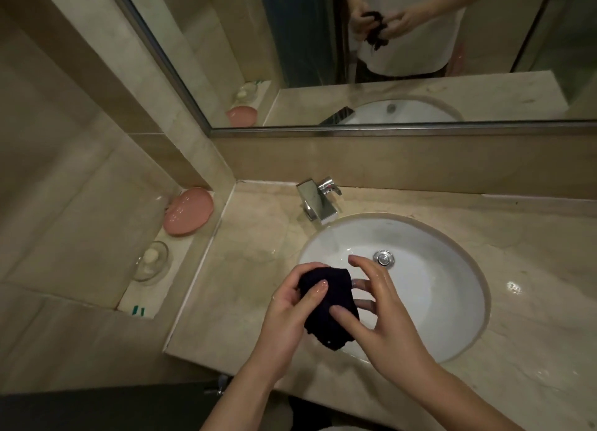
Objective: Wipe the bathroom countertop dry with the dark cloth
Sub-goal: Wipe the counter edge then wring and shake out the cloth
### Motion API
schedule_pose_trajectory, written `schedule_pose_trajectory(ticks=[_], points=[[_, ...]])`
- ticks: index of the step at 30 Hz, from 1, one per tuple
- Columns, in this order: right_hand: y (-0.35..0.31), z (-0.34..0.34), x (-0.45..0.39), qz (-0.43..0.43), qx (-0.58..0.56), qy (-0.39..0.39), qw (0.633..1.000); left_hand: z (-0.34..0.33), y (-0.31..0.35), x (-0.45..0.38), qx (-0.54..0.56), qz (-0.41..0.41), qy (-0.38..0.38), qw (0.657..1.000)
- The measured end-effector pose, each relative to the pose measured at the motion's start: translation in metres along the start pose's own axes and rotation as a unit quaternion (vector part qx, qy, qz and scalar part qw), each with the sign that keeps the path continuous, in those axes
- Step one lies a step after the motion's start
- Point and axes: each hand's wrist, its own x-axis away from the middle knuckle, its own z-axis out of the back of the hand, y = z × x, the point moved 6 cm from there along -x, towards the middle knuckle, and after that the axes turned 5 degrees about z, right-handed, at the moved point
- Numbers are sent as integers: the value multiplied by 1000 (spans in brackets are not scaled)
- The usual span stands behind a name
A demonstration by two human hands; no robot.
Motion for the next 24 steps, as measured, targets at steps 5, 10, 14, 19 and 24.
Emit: schedule_pose_trajectory(ticks=[5, 10, 14, 19, 24], points=[[9, -20, -16, -48, 33, -37, 998, 28, -4, 6, -18, -13, 43, 999], [-6, -54, -29, 52, 179, 14, 982, 80, -26, -3, -60, 45, 31, 997], [-9, -83, -42, 16, 197, -9, 980, 126, -27, -4, -144, 31, -20, 989], [6, -129, -50, -192, -88, -119, 970, 186, -29, -12, -32, 58, -14, 998], [30, -163, -53, -226, -110, -93, 963, 223, -40, -27, -60, 106, -42, 992]])
